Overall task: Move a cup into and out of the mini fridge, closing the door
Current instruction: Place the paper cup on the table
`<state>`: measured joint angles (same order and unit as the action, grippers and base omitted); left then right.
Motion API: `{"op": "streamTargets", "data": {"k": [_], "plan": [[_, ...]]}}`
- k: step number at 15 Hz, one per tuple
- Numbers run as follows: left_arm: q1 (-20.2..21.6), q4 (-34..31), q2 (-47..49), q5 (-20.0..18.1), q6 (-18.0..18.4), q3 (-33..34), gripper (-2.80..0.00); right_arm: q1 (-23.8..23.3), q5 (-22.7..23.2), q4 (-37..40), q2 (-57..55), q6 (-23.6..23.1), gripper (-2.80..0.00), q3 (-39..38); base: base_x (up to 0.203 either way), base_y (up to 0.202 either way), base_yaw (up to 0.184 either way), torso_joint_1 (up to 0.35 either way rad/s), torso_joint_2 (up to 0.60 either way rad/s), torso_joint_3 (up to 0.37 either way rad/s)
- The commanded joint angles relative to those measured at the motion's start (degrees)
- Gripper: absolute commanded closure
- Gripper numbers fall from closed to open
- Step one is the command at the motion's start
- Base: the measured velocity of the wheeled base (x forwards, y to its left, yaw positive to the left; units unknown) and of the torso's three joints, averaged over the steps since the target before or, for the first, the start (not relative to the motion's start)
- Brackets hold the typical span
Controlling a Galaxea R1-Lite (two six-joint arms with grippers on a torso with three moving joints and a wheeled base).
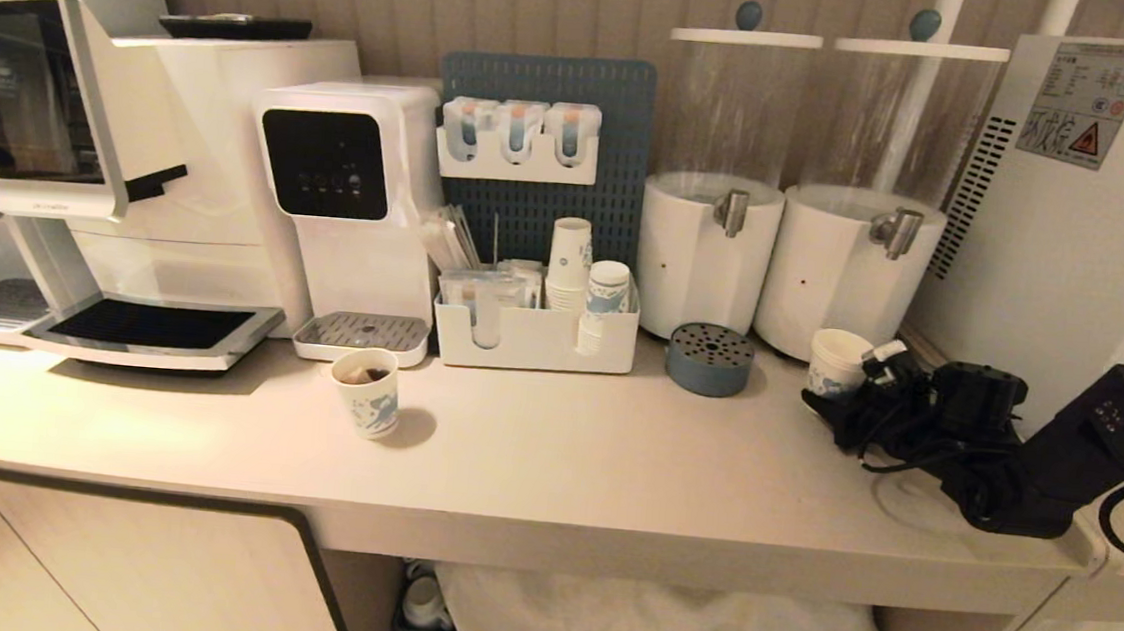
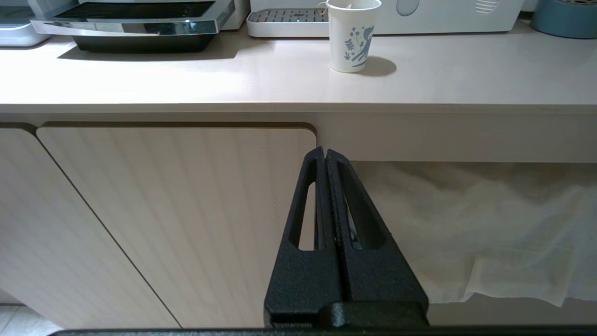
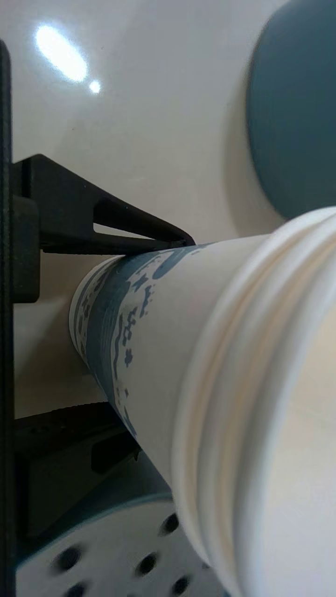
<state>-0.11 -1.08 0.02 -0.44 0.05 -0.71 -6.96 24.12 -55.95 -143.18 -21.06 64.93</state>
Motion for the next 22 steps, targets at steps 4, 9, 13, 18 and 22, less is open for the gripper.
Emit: {"op": "streamTargets", "data": {"k": [4, 9, 13, 18, 22], "plan": [[0.0, -0.1, -0.1, 0.0, 0.0, 0.0, 0.0, 0.6, 0.3, 0.5, 0.9, -0.2, 0.0, -2.3, 0.0, 0.0, 0.0, 0.0, 0.0, 0.0], [0.0, -0.1, -0.1, 0.0, 0.0, 0.0, 0.0, 3.3, 0.2, 0.6, 3.1, -0.1, 0.0, -5.7, 0.0, 0.0, 0.0, 0.0, 0.0, 0.0], [0.0, -0.1, -0.1, 0.0, 0.1, 0.0, 0.0, 4.9, -0.8, 0.9, 3.1, -0.2, 0.0, -6.2, 0.0, 0.0, 0.0, 0.0, 0.0, 0.0], [0.0, -0.1, -0.1, -0.1, 0.3, 0.0, 0.0, 5.9, -1.1, 1.1, 2.7, -0.2, 0.0, -6.2, 0.0, 0.0, 0.0, 0.0, 0.0, 0.0], [0.0, -0.1, -0.1, -0.1, 0.2, 0.0, 0.0, 5.9, -1.1, 1.8, 2.7, -0.1, -2.8, -6.0, 0.0, 0.0, 0.0, 0.0, 0.0, 0.0]]}}
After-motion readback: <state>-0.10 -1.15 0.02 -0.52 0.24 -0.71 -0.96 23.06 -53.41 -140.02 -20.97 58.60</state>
